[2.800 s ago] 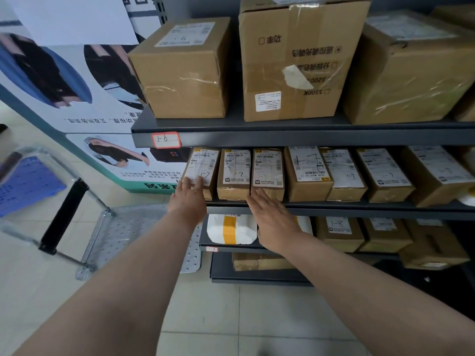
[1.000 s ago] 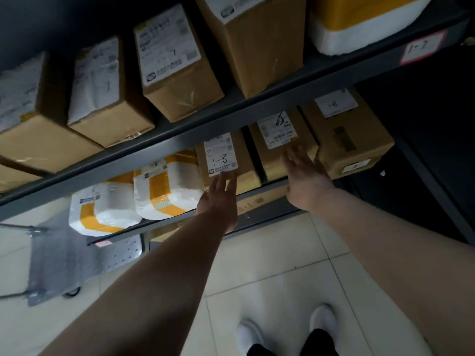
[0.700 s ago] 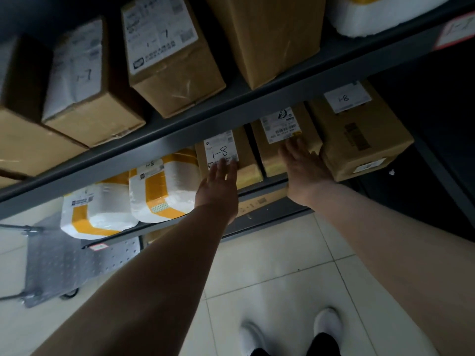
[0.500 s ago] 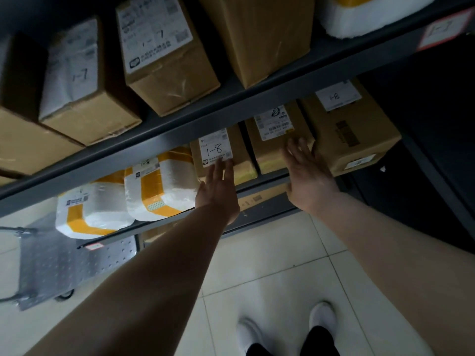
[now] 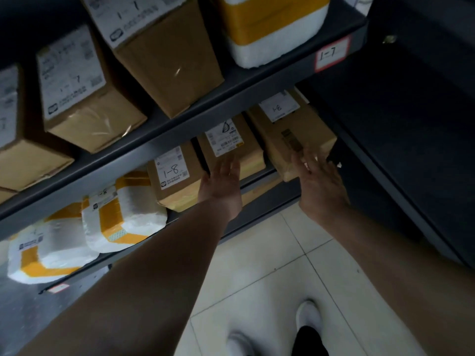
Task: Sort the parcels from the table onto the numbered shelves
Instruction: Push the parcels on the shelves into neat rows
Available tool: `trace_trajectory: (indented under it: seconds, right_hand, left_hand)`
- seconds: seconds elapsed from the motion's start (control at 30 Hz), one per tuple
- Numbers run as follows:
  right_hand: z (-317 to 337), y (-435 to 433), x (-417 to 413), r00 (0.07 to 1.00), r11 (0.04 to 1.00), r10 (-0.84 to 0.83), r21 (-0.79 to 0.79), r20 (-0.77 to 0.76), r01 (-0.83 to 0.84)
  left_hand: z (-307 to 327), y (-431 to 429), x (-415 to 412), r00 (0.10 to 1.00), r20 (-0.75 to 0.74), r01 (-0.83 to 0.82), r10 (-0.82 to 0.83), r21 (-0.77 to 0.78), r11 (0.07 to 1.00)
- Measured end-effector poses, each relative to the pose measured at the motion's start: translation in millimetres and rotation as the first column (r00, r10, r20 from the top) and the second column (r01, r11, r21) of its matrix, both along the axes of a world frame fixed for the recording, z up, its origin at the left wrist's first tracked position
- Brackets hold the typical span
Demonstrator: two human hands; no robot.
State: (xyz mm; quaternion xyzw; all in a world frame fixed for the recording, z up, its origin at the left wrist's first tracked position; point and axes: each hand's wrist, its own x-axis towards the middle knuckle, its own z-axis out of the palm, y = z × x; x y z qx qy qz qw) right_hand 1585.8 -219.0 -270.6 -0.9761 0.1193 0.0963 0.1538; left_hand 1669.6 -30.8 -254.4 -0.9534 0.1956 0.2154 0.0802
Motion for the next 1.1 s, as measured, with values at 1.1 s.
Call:
trace_trajectory:
  seconds: [1.1]
  right_hand:
    - [7,188,34,0.902,0.901,0.431,0.045,0.008,-0.431]
  left_hand:
    - [0,201,-56,0.849,0.112,-0.508,0.516,-0.094,0.856]
